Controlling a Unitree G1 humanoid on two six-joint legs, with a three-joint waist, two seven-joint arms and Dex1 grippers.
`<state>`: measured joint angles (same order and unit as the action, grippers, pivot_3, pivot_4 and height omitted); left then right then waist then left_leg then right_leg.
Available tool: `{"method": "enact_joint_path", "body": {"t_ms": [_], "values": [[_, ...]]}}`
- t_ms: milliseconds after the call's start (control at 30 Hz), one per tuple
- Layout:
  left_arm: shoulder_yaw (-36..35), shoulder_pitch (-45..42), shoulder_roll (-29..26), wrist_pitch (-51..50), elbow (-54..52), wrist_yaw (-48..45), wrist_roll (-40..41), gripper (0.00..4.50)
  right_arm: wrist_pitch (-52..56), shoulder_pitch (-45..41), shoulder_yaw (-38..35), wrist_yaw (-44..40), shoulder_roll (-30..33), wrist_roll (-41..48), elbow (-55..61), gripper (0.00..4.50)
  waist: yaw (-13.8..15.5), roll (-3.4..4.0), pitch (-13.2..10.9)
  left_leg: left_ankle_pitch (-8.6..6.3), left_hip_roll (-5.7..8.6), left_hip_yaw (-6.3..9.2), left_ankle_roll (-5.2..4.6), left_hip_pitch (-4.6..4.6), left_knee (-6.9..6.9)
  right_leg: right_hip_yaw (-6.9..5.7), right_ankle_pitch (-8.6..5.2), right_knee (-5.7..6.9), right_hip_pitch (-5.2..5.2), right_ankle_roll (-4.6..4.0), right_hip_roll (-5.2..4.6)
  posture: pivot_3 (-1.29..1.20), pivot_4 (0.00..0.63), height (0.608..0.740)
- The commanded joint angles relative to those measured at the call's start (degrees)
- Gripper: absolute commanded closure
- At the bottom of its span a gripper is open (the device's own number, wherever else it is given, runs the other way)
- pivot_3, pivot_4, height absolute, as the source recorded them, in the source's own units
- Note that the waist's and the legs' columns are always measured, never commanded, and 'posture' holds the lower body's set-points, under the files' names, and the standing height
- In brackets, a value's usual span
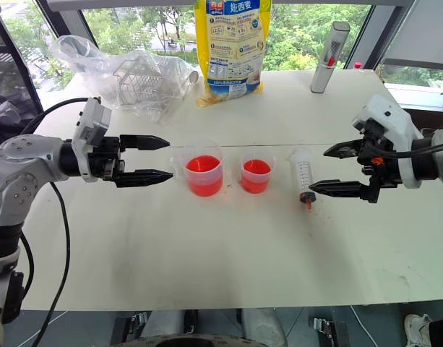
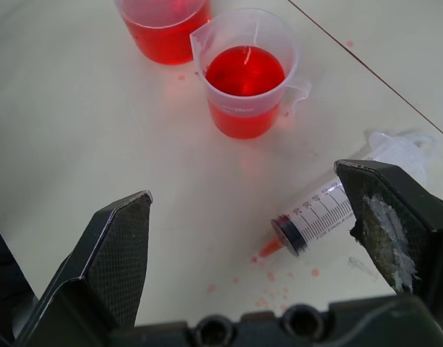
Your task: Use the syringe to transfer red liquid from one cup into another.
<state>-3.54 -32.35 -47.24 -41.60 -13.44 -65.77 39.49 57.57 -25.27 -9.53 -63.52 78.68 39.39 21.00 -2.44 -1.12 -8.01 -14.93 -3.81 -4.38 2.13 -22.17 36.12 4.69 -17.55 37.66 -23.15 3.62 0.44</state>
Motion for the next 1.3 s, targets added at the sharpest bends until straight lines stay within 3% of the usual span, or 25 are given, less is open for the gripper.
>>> {"method": "enact_joint_path", "body": {"t_ms": [33, 333, 567, 700, 833, 1300], "values": [[-2.0, -0.4, -0.2, 0.9, -0.9, 0.1, 1.0, 0.3, 0.1, -2.2, 0.0, 0.9, 0.1, -0.7, -0.6, 0.06, 0.0, 0.0, 0.0, 0.0, 0.0, 0.0, 0.0, 0.0, 0.0, 0.0, 0.0, 0.0, 0.0, 0.0, 0.0, 0.0, 0.15, 0.74], [-1.7, -0.9, -0.1, 1.4, -0.2, -0.2, 0.6, 0.3, 2.5, -5.0, 3.1, 3.9, -0.2, -2.1, -2.0, 0.06, 0.0, 0.0, 0.0, 0.0, 0.0, 0.0, 0.0, 0.0, 0.01, 0.0, 0.0, 0.01, 0.0, 0.0, 0.0, 0.0, 0.15, 0.74], [-1.0, -1.9, 0.3, 1.9, 0.5, -0.2, 0.1, 0.3, 11.3, -15.6, 11.8, 11.2, -7.2, -6.0, -7.1, 0.06, 0.0, 0.01, 0.0, 0.0, 0.01, -0.03, 0.0, 0.03, 0.05, 0.04, 0.0, 0.07, -0.03, -0.01, 0.01, 0.0, 0.15, 0.74], [-0.3, -2.4, 1.0, 2.8, 0.8, -0.3, -0.7, 0.3, 27.1, -29.6, 18.7, 21.5, -21.1, -11.7, -24.5, 0.06, -0.4, -0.06, 0.0, 0.0, 0.07, -0.12, 0.0, -0.04, 0.1, 0.13, 0.01, 0.19, -0.16, -0.02, 0.01, 0.0, 0.15, 0.74], [-1.0, -0.9, 1.1, 2.9, -0.8, 0.7, -0.3, 0.3, 29.5, -35.3, 20.8, 26.4, -29.2, -16.3, -38.0, 0.06, 0.0, -0.05, 0.1, 0.0, 0.09, -0.11, 0.0, -0.03, 0.09, 0.17, 0.0, 0.31, -0.18, -0.05, 0.08, 0.0, 0.15, 0.74], [-4.7, 4.7, 0.2, 0.8, -7.2, 5.8, 2.0, 0.3, 22.5, -39.1, 26.6, 27.2, -38.8, -24.4, -58.5, 0.06, -0.3, -0.04, 0.1, 0.0, 0.1, -0.09, -0.01, -0.1, 0.1, 0.14, 0.02, 0.36, -0.26, -0.01, 0.21, 0.0, 0.15, 0.74]]}}
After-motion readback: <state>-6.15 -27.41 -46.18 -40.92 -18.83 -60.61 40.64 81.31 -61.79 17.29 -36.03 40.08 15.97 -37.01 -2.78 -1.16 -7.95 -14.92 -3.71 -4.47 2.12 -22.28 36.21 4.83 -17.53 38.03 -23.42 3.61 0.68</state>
